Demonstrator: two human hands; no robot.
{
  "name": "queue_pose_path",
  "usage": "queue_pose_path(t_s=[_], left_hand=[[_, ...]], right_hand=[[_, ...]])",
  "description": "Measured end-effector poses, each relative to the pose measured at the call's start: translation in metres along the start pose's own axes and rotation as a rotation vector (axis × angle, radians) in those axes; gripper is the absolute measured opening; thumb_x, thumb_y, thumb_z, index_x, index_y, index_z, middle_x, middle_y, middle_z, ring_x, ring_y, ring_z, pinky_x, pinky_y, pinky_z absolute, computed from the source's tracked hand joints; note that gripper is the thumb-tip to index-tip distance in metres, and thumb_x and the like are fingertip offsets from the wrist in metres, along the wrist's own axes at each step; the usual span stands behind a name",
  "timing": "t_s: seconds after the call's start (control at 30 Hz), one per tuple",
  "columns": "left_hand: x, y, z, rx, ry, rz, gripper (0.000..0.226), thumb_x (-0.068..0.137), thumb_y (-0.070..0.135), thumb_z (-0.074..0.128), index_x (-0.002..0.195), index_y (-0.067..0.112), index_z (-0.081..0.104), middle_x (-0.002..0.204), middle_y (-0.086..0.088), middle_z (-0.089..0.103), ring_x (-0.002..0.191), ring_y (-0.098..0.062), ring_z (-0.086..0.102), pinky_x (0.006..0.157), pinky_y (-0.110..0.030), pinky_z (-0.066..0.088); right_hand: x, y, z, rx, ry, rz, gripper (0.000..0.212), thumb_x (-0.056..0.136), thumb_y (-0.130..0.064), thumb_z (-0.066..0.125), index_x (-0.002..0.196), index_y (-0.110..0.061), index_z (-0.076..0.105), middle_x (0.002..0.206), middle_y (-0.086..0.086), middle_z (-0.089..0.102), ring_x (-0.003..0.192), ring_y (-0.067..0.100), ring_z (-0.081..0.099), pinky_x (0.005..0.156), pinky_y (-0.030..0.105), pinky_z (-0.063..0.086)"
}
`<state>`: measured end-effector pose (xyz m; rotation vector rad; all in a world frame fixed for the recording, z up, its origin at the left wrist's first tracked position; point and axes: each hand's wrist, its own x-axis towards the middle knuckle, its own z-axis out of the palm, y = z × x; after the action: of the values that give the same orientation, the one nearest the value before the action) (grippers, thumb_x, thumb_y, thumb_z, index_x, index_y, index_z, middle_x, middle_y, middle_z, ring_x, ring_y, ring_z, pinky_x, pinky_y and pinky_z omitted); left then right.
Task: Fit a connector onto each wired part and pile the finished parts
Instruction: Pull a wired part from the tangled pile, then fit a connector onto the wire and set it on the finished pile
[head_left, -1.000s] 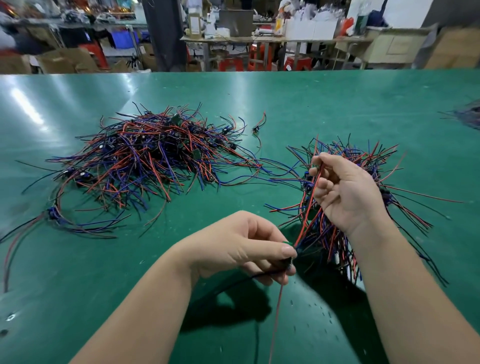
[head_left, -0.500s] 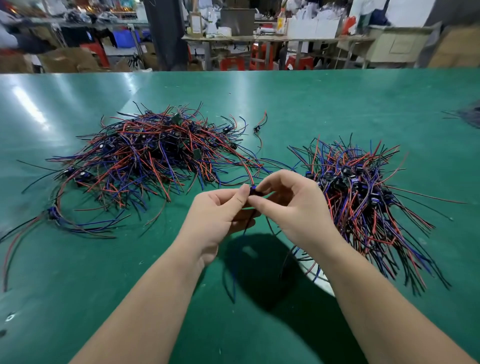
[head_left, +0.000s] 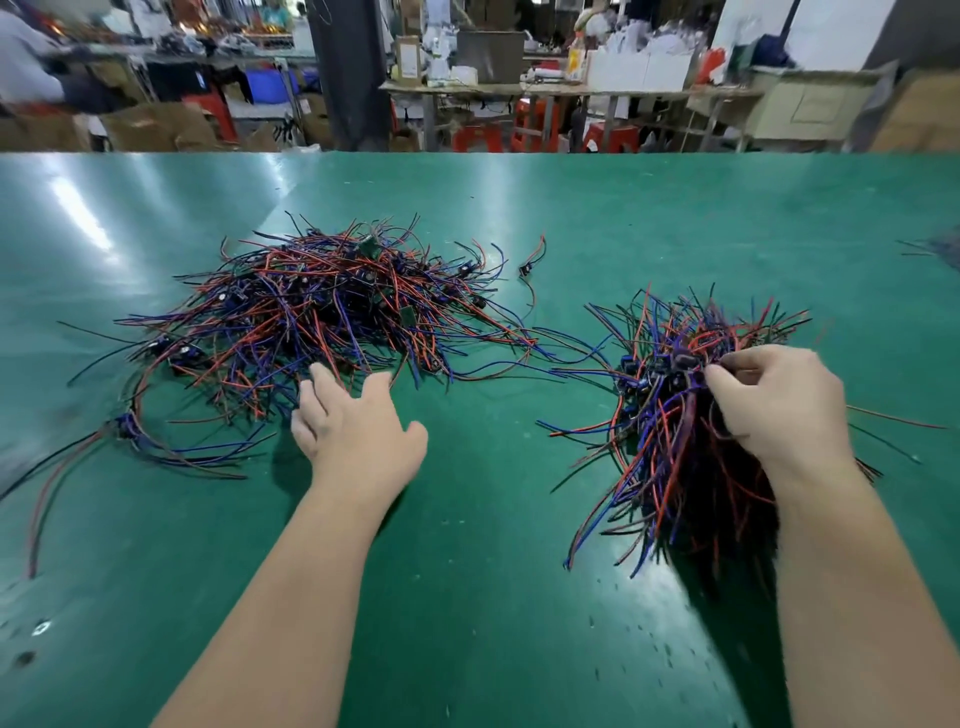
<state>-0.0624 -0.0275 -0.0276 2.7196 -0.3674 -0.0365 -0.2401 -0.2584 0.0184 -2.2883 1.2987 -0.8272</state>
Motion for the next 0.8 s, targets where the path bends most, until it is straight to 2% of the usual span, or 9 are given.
queue_pose_path(t_s=[0.13, 0.2, 0.3, 0.4, 0.47, 0.53, 0.6, 0.73, 0.8], left_hand=[[0.007, -0.006, 0.004, 0.148, -0.043, -0.054, 0.053, 0.088, 0.05, 0.047, 0.133, 0.023, 0.045, 0.147, -0.01, 0.033, 0.138, -0.032, 0.023, 0.114, -0.053, 0.005], [0.009, -0.007, 0.004, 0.185, -0.002, -0.031, 0.048, 0.09, 0.048, 0.046, 0.131, 0.023, 0.048, 0.14, -0.006, 0.041, 0.132, -0.031, 0.032, 0.113, -0.052, 0.01], [0.011, -0.007, 0.003, 0.146, 0.074, 0.006, 0.036, 0.092, 0.037, 0.05, 0.125, 0.026, 0.058, 0.127, -0.003, 0.053, 0.121, -0.027, 0.044, 0.106, -0.046, 0.023], [0.01, -0.001, -0.001, -0.475, 0.117, 0.013, 0.03, 0.086, 0.023, 0.064, 0.116, 0.024, 0.069, 0.107, 0.001, 0.068, 0.089, -0.013, 0.062, 0.086, -0.03, 0.045], [0.003, 0.007, -0.006, -0.972, 0.132, 0.066, 0.023, 0.083, 0.012, 0.07, 0.105, 0.018, 0.074, 0.089, 0.001, 0.072, 0.063, 0.001, 0.058, 0.066, -0.016, 0.047], [-0.007, 0.016, -0.012, -1.145, 0.197, 0.207, 0.02, 0.081, 0.005, 0.073, 0.095, 0.019, 0.075, 0.09, 0.001, 0.07, 0.066, 0.004, 0.06, 0.066, -0.009, 0.046], [-0.022, 0.027, -0.014, -1.193, 0.185, 0.392, 0.023, 0.079, 0.002, 0.074, 0.088, 0.023, 0.074, 0.097, 0.002, 0.067, 0.081, -0.002, 0.064, 0.074, -0.013, 0.048], [-0.055, 0.045, -0.005, -0.934, 0.026, 0.768, 0.025, 0.071, 0.0, 0.071, 0.085, 0.02, 0.076, 0.091, 0.005, 0.066, 0.089, -0.004, 0.062, 0.084, -0.015, 0.046], [-0.065, 0.05, 0.0, -0.826, -0.075, 0.872, 0.025, 0.069, -0.005, 0.069, 0.083, 0.014, 0.078, 0.089, 0.003, 0.068, 0.087, -0.004, 0.063, 0.086, -0.014, 0.046]], right_hand=[[-0.005, -0.009, 0.005, -0.059, 0.012, -0.038, 0.029, 0.084, -0.023, 0.06, 0.109, -0.011, 0.071, 0.114, 0.022, 0.06, 0.109, 0.036, 0.053, 0.096, 0.043, 0.044], [-0.008, -0.015, 0.009, 0.03, 0.04, -0.101, 0.032, 0.085, -0.02, 0.06, 0.116, -0.012, 0.067, 0.118, 0.018, 0.054, 0.11, 0.032, 0.05, 0.098, 0.037, 0.039], [-0.017, -0.026, 0.013, 0.15, 0.127, -0.248, 0.028, 0.085, -0.012, 0.062, 0.112, -0.009, 0.069, 0.11, 0.014, 0.055, 0.093, 0.022, 0.052, 0.087, 0.019, 0.034], [-0.024, -0.032, 0.015, 0.264, 0.217, -0.347, 0.021, 0.081, -0.003, 0.063, 0.1, -0.006, 0.072, 0.097, 0.013, 0.059, 0.08, 0.009, 0.045, 0.074, 0.001, 0.028], [-0.028, -0.035, 0.016, 0.368, 0.245, -0.378, 0.019, 0.08, -0.002, 0.061, 0.093, -0.01, 0.072, 0.088, 0.005, 0.06, 0.072, 0.006, 0.047, 0.073, 0.0, 0.032], [-0.031, -0.039, 0.017, 0.586, 0.127, -0.349, 0.019, 0.083, -0.003, 0.06, 0.088, -0.018, 0.071, 0.078, -0.001, 0.064, 0.068, 0.011, 0.058, 0.069, 0.012, 0.046], [-0.037, -0.046, 0.017, 0.83, -0.134, -0.254, 0.02, 0.089, -0.003, 0.058, 0.089, -0.02, 0.069, 0.073, -0.002, 0.07, 0.063, 0.015, 0.067, 0.059, 0.02, 0.05], [-0.044, -0.053, 0.018, 1.082, -0.593, -0.196, 0.022, 0.088, -0.034, 0.058, 0.106, -0.023, 0.064, 0.089, 0.008, 0.074, 0.074, 0.02, 0.07, 0.058, 0.021, 0.049], [-0.045, -0.053, 0.019, 1.067, -0.676, -0.248, 0.033, 0.076, -0.03, 0.067, 0.107, -0.021, 0.064, 0.089, 0.009, 0.074, 0.077, 0.016, 0.068, 0.064, 0.02, 0.051]])
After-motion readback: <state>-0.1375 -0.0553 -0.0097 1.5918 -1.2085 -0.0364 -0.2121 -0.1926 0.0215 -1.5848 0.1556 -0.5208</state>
